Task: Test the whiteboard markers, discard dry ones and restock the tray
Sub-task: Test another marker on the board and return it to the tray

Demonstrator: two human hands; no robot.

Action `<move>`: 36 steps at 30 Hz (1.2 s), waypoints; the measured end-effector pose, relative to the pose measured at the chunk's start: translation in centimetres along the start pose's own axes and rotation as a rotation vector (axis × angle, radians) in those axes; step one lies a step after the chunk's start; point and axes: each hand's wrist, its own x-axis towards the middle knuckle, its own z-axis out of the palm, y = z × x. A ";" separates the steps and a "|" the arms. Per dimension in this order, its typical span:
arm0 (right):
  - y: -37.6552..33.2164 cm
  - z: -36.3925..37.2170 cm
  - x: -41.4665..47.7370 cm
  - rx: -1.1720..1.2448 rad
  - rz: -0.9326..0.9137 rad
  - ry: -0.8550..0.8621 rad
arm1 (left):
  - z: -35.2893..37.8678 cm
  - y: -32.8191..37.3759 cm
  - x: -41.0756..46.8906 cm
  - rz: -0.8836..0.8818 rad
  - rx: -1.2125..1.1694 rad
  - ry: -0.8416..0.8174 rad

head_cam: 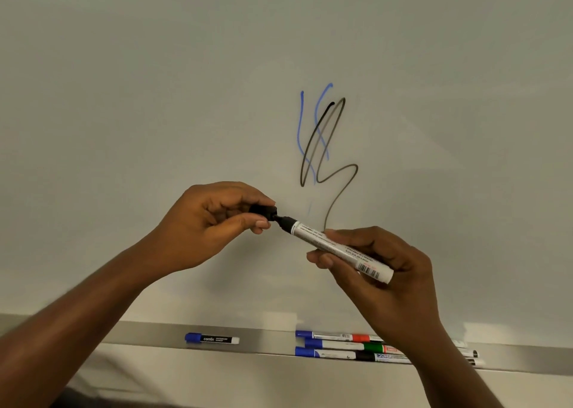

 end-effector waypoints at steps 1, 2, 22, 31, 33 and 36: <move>0.0 -0.1 0.0 -0.007 -0.001 -0.008 | 0.0 0.0 0.0 -0.003 0.019 -0.028; 0.1 -0.1 0.0 -0.018 0.001 -0.020 | 0.0 0.0 0.0 -0.005 0.030 -0.064; 1.5 2.7 -1.0 -0.098 0.164 -0.145 | 1.5 -1.1 -3.7 -0.322 -0.197 -0.015; 10.8 11.6 -5.1 -0.633 0.108 -0.346 | 1.3 -10.4 -11.3 -0.668 0.063 -0.050; 13.6 14.3 -6.3 -0.649 0.239 -0.421 | 1.3 -12.3 -13.7 -0.750 0.152 0.028; 17.5 18.1 -8.2 -0.720 0.359 -0.586 | 0.5 -14.3 -16.9 -0.832 0.216 0.168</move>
